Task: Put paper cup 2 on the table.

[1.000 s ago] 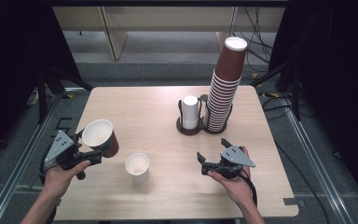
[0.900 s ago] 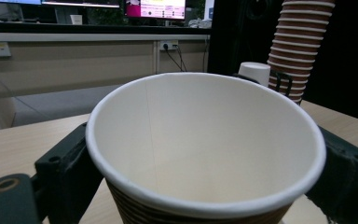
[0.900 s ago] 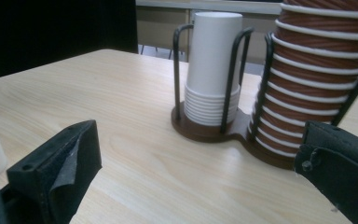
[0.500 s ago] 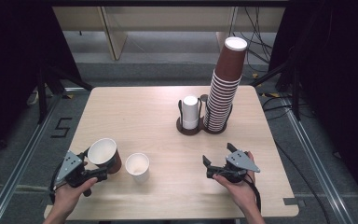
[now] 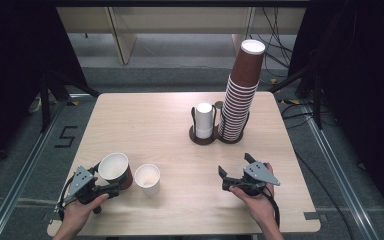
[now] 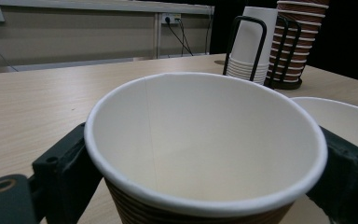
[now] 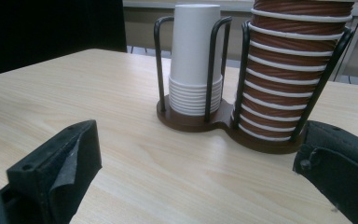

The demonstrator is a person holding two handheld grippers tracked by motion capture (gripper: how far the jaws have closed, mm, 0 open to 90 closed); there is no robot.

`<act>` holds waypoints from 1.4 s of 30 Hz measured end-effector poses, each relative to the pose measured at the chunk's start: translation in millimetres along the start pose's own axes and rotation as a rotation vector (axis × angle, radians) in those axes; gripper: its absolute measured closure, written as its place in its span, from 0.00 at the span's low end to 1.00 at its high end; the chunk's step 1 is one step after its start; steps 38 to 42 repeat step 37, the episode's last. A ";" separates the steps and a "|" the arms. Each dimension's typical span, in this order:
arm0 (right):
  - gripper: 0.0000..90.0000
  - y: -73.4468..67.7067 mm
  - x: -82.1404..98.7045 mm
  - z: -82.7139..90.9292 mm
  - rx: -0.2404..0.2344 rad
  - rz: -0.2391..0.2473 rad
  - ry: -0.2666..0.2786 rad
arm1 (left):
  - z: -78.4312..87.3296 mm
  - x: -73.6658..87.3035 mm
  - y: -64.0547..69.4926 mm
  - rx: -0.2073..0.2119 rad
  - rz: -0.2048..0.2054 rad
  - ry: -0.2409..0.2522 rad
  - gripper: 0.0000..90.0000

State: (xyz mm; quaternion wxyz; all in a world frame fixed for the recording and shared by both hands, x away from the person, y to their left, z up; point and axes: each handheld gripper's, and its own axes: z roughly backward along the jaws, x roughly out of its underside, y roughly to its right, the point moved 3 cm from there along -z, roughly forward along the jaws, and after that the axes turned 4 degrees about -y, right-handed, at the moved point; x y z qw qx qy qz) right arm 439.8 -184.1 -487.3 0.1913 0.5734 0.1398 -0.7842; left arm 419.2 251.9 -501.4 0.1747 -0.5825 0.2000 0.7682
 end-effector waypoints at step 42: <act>0.01 5.4 5.6 -0.1 0.016 -0.058 0.004 | 31.0 8.1 -3.3 0.028 -0.096 0.025 0.00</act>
